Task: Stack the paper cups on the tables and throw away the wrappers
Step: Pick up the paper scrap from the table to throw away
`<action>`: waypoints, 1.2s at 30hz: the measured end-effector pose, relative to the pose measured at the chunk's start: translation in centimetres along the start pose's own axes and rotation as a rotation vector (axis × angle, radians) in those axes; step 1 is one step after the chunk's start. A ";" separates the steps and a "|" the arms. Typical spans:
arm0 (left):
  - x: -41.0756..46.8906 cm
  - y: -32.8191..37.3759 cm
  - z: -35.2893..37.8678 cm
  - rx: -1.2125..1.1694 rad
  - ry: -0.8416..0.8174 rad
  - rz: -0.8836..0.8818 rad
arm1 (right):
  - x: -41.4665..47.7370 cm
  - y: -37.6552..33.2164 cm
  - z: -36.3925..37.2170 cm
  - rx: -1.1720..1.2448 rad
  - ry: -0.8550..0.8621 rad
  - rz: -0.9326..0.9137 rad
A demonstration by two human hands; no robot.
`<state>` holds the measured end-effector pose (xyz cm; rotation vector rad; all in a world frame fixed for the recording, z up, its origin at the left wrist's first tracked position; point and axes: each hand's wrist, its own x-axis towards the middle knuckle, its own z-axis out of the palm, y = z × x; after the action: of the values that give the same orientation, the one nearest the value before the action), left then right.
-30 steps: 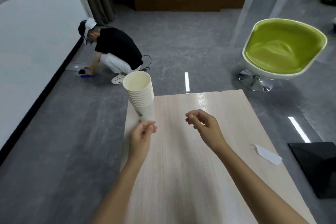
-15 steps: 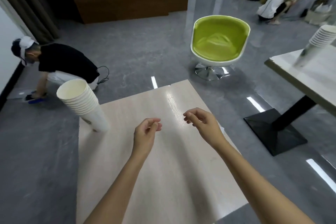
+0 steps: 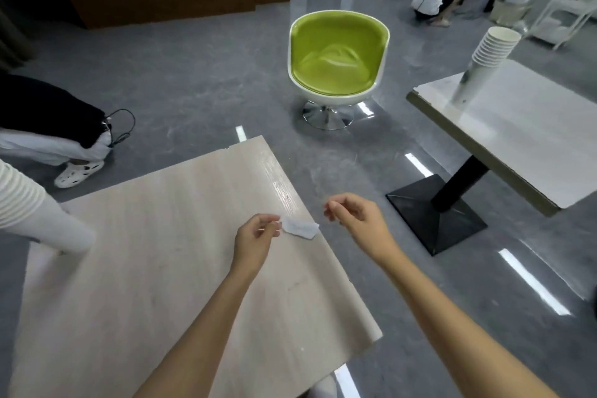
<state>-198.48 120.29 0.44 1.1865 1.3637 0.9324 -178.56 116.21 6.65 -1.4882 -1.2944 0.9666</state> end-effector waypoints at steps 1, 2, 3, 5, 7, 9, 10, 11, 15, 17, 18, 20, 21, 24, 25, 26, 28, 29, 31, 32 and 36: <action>0.4 -0.2 0.8 0.003 -0.008 -0.006 | 0.1 0.4 -0.7 -0.003 0.013 0.002; 0.8 -0.4 1.5 0.015 -0.016 -0.012 | 0.1 0.9 -1.3 -0.003 0.025 0.008; 1.2 -0.7 2.1 0.033 -0.024 -0.018 | 0.1 1.4 -2.0 0.005 0.035 0.019; 2.0 -1.3 3.0 0.078 -0.031 -0.024 | 0.2 2.4 -3.1 0.013 0.055 0.034; 2.8 -2.0 3.7 0.127 -0.024 -0.014 | 0.2 3.2 -4.0 0.012 0.072 0.045; 3.4 -2.4 4.2 0.184 -0.020 0.012 | 0.2 3.7 -4.7 0.024 0.082 0.056; 3.6 -2.5 4.5 0.222 -0.023 0.026 | 0.3 4.0 -5.0 0.031 0.084 0.062; 3.9 -2.7 4.7 0.261 -0.031 0.037 | 0.3 4.2 -5.3 0.034 0.087 0.066; 5.1 -4.1 5.3 0.445 -0.074 0.048 | 0.5 5.2 -6.2 0.024 0.091 0.070; 5.6 -4.7 5.5 0.521 -0.077 0.056 | 0.5 5.5 -6.5 0.019 0.091 0.077; 5.7 -4.9 5.7 0.548 -0.074 0.058 | 0.5 5.7 -6.7 0.020 0.091 0.081; 5.7 -5.1 5.8 0.590 -0.061 0.040 | 0.4 6.0 -7.0 0.027 0.099 0.085; 5.7 -5.2 5.9 0.601 -0.054 0.027 | 0.3 6.1 -7.2 0.030 0.104 0.087; 5.4 -5.4 6.1 0.609 -0.039 0.025 | 0.1 6.3 -7.6 0.034 0.107 0.089; 5.2 -5.4 6.2 0.607 -0.039 0.020 | 0.0 6.3 -7.7 0.039 0.112 0.090; 5.1 -5.5 6.2 0.607 -0.040 0.010 | -0.1 6.3 -7.8 0.045 0.117 0.092; 4.7 -5.6 6.1 0.615 -0.037 0.005 | -0.5 6.3 -7.9 0.058 0.124 0.098; 4.5 -5.7 6.1 0.608 -0.031 0.002 | -0.7 6.2 -8.0 0.062 0.126 0.100; 4.1 -5.5 6.1 0.557 -0.001 -0.023 | -1.1 6.1 -8.1 0.063 0.130 0.105; 3.9 -5.3 6.1 0.522 0.017 -0.034 | -1.3 6.0 -8.1 0.063 0.136 0.107; 3.2 -3.9 6.3 0.446 0.047 -0.030 | -2.3 5.4 -8.5 0.064 0.166 0.117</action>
<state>-192.73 122.14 -4.92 1.4762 1.6775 0.6537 -169.37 112.55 3.85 -1.5735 -1.0582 0.9291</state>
